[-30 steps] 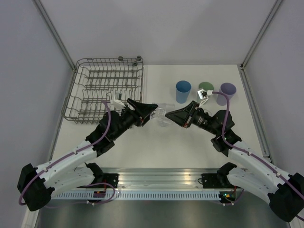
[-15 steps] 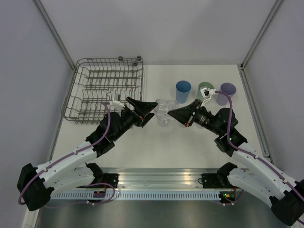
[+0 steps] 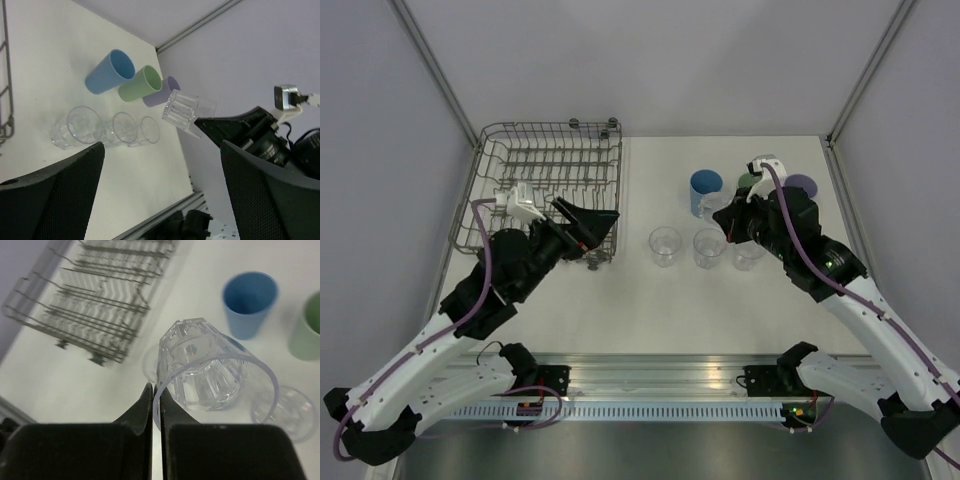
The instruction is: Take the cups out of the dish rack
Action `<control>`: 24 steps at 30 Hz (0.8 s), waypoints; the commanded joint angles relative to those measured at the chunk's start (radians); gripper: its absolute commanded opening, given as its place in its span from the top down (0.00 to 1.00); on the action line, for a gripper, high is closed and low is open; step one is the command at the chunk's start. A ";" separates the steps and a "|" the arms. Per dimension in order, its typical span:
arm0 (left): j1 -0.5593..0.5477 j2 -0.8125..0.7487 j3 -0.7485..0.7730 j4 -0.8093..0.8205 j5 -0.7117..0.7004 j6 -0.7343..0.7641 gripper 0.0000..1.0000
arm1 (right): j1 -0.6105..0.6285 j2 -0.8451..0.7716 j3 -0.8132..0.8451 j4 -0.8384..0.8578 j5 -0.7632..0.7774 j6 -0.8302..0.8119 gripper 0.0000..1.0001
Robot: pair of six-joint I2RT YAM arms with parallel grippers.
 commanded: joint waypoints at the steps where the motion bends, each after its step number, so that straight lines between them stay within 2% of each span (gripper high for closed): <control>1: 0.003 -0.039 0.116 -0.241 0.020 0.296 0.00 | -0.046 0.066 0.110 -0.282 0.223 -0.113 1.00; 4: 0.003 -0.051 0.190 -0.427 0.015 0.391 0.00 | -0.131 0.121 0.156 -0.380 0.252 -0.124 1.00; 6: 0.003 -0.062 0.205 -0.531 -0.012 0.433 0.00 | -0.166 0.164 0.180 -0.421 0.336 -0.127 0.99; 10: 0.003 -0.114 0.164 -0.619 -0.114 0.459 0.00 | -0.214 0.219 0.194 -0.493 0.354 -0.134 0.99; 14: 0.003 -0.148 0.106 -0.625 -0.143 0.491 0.00 | -0.260 0.267 0.185 -0.514 0.349 -0.144 0.99; 21: 0.003 -0.229 -0.028 -0.589 -0.238 0.502 0.00 | -0.416 0.345 0.163 -0.519 0.262 -0.202 0.99; 24: 0.003 -0.245 -0.033 -0.587 -0.247 0.511 0.00 | -0.445 0.397 0.174 -0.519 0.231 -0.210 1.00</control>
